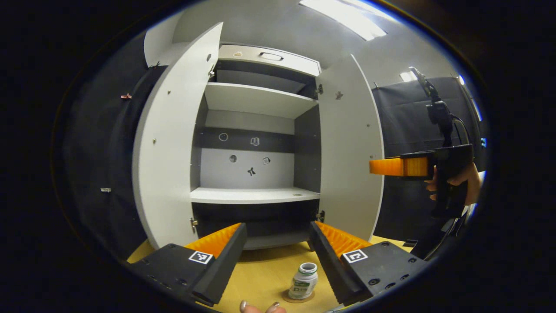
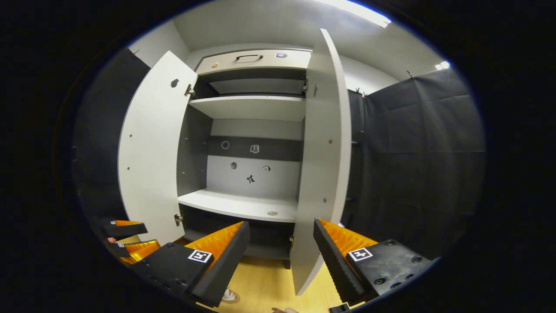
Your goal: Grasp the bottle in the cabinet with the left hand and place it on the coaster, then close the right door with the right hand and the left door with the left hand.
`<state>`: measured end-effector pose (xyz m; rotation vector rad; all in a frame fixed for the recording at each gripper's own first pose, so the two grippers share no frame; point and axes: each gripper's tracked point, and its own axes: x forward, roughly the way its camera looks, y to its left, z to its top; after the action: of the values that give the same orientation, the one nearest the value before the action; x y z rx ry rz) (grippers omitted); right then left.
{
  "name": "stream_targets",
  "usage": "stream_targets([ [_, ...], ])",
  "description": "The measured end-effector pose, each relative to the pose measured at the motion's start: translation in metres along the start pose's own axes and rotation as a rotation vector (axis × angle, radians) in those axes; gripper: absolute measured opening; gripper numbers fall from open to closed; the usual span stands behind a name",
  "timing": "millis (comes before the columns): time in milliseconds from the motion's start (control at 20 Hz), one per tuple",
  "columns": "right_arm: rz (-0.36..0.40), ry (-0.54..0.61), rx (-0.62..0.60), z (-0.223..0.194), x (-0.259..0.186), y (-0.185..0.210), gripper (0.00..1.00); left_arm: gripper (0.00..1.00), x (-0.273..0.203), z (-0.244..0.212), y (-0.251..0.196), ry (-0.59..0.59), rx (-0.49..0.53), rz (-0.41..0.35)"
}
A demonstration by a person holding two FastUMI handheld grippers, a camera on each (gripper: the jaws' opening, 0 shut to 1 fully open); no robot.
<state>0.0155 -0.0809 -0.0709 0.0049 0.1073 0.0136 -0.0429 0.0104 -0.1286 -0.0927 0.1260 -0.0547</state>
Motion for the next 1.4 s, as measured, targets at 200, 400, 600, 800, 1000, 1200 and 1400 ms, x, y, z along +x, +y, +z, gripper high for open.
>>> stream_targets([
  [200, -0.139, 0.022, 0.054, 0.003, -0.007, -0.053, 0.97, 0.93, -0.024, 0.034, 0.064, 0.006, 0.022, 0.172],
  [400, -0.261, 0.005, 0.065, 0.010, -0.001, -0.104, 0.98, 0.93, -0.044, 0.059, 0.106, 0.005, 0.027, 0.306],
  [600, -0.222, -0.049, 0.111, 0.024, 0.017, -0.110, 0.98, 0.93, -0.064, 0.069, 0.146, 0.030, 0.047, 0.445],
  [800, -0.180, -0.053, 0.131, 0.025, 0.035, -0.107, 0.98, 0.93, -0.084, 0.075, 0.180, 0.030, 0.035, 0.545],
  [1000, -0.126, -0.057, 0.077, 0.026, 0.042, -0.099, 0.95, 0.94, -0.100, 0.078, 0.209, 0.029, 0.026, 0.621],
  [1200, -0.082, -0.048, 0.035, 0.030, 0.043, -0.088, 0.97, 0.94, -0.102, 0.078, 0.231, 0.027, 0.008, 0.673],
  [1400, -0.045, -0.040, 0.066, 0.028, 0.044, -0.073, 0.95, 0.94, -0.088, 0.082, 0.248, 0.045, 0.042, 0.674],
])
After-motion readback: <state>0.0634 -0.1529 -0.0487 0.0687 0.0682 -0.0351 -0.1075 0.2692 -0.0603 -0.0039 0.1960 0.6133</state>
